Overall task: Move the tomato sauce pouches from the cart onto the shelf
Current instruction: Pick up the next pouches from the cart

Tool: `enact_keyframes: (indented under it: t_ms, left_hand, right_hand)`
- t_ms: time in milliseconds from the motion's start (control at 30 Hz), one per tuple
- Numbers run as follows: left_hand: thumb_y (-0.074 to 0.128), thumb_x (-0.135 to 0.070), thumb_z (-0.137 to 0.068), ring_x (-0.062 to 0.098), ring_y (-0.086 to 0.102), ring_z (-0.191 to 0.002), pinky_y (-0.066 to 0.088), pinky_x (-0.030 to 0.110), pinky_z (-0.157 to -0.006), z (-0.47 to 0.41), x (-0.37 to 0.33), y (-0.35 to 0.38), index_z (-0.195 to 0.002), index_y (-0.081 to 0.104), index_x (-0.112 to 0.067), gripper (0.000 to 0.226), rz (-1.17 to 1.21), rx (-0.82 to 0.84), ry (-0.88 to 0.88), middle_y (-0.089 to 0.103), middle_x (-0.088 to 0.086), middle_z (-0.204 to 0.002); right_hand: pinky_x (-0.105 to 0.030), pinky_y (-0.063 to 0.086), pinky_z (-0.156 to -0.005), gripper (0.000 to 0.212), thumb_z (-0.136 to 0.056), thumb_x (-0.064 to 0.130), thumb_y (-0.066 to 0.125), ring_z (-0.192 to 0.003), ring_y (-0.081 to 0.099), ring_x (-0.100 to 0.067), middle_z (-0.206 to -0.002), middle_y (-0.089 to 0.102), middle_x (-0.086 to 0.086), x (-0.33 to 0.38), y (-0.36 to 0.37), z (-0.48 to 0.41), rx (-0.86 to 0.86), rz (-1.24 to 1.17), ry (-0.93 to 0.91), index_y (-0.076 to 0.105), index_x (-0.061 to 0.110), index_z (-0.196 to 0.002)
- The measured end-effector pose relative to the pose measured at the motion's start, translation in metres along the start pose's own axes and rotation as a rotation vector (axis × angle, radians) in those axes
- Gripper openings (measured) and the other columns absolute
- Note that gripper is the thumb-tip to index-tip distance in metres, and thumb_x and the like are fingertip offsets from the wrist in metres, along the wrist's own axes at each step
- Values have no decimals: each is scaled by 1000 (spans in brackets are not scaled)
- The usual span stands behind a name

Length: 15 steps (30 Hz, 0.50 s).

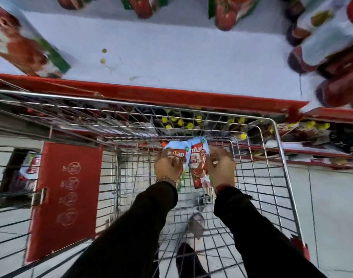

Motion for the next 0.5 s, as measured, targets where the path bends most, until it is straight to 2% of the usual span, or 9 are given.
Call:
enact_keyframes:
  t_ms: [67,133,200,233,267,300,333,433,500]
  left_hand:
    - [56,-20,-92,37,59,-119,49,39,-98,-10,19,5,-133,50,-6,44,-44,13,-86,61,22,-128]
    - [52,-17,-96,38,52,-126,44,37,-103,-17,35,7,-140,44,-5,46,-49,18,-152,48,21,-142]
    - [52,-19,-97,38,53,-123,44,34,-101,-23,48,12,-138,45,-1,45,-66,87,-211,51,21,-140]
    - [52,-18,-97,36,59,-115,48,27,-95,-25,52,13,-135,48,3,44,-57,116,-231,56,17,-135]
    - [51,-16,-98,31,63,-99,52,14,-82,-29,57,16,-132,51,5,40,-26,133,-261,59,11,-128]
    - [48,-12,-100,25,63,-84,48,5,-63,-31,59,14,-129,54,5,35,12,136,-283,59,7,-120]
    - [46,-11,-100,26,63,-81,45,7,-55,-37,65,13,-126,58,4,32,19,125,-301,62,7,-118]
    - [46,-16,-99,38,63,-109,49,30,-86,-52,76,10,-109,70,0,31,-3,108,-314,70,22,-118]
    - [51,-23,-96,38,66,-108,55,40,-94,-57,83,14,-103,73,-2,31,71,124,-329,73,22,-111]
  right_hand:
    - [-22,53,-62,13,-95,22,61,-66,67,-19,-84,73,-4,4,17,2,51,26,-37,71,15,-100]
    - [-27,54,-67,16,-94,19,61,-70,69,-25,-81,75,-10,2,40,4,112,94,-40,75,12,-91]
    - [-27,51,-70,21,-93,20,60,-79,72,-29,-87,77,-13,-1,63,3,180,129,10,77,9,-89]
    - [-25,49,-69,24,-94,24,59,-84,72,-30,-90,77,-14,-2,71,2,205,150,48,77,8,-92]
    - [-24,46,-68,28,-95,27,58,-87,72,-31,-93,77,-14,-2,77,-1,212,173,83,77,7,-95]
    - [-24,46,-69,30,-96,29,58,-89,71,-31,-96,77,-15,-2,81,-3,202,191,112,76,5,-97]
    - [-25,48,-70,29,-96,28,58,-91,71,-31,-97,76,-15,-2,83,-7,189,196,136,75,4,-97]
    - [-26,51,-74,25,-93,25,63,-90,72,-30,-97,78,-14,-7,85,-14,169,194,173,77,4,-95]
    - [-29,55,-78,23,-90,24,68,-89,72,-30,-95,78,-14,-9,87,-15,172,173,185,77,3,-93]
Point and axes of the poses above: each hand's wrist, its own z-axis away from the middle knuckle, its own y-axis out of the palm, x = y × z, the point moved 8 cm from there along -z, towards the middle knuckle
